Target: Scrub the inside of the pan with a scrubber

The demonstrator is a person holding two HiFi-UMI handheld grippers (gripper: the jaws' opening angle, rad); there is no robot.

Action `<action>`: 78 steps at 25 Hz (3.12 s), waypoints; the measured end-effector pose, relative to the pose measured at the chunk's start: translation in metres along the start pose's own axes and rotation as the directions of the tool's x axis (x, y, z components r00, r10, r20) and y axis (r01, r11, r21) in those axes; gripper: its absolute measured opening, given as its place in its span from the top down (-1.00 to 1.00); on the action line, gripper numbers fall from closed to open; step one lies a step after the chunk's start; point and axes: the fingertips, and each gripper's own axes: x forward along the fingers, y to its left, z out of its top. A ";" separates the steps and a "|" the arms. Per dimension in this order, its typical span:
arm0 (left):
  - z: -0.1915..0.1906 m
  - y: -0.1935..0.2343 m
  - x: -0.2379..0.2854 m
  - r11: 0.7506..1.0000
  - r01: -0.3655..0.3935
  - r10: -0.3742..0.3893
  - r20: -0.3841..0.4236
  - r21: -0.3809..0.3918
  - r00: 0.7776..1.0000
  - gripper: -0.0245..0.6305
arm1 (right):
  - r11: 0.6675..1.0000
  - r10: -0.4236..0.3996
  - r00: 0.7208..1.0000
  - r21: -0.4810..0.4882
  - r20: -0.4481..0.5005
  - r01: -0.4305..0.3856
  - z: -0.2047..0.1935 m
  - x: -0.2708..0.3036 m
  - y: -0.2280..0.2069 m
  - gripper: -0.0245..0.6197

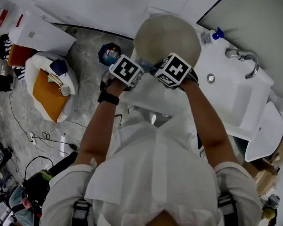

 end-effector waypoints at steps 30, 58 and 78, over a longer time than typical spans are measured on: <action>-0.001 -0.002 -0.005 1.000 0.021 -0.021 0.000 0.003 1.000 0.28 | 0.786 -0.571 0.820 0.266 -0.035 0.559 -0.097 -0.077 -0.046 0.78; 0.002 0.000 -0.005 0.999 0.040 -0.041 -0.019 -0.017 0.999 0.30 | 0.755 -0.613 0.790 0.319 0.032 0.573 -0.121 -0.092 -0.065 0.78; 0.002 0.002 -0.003 0.999 0.043 -0.044 -0.031 -0.026 0.999 0.30 | 0.745 -0.576 0.817 0.434 0.032 0.508 -0.138 -0.113 -0.111 0.78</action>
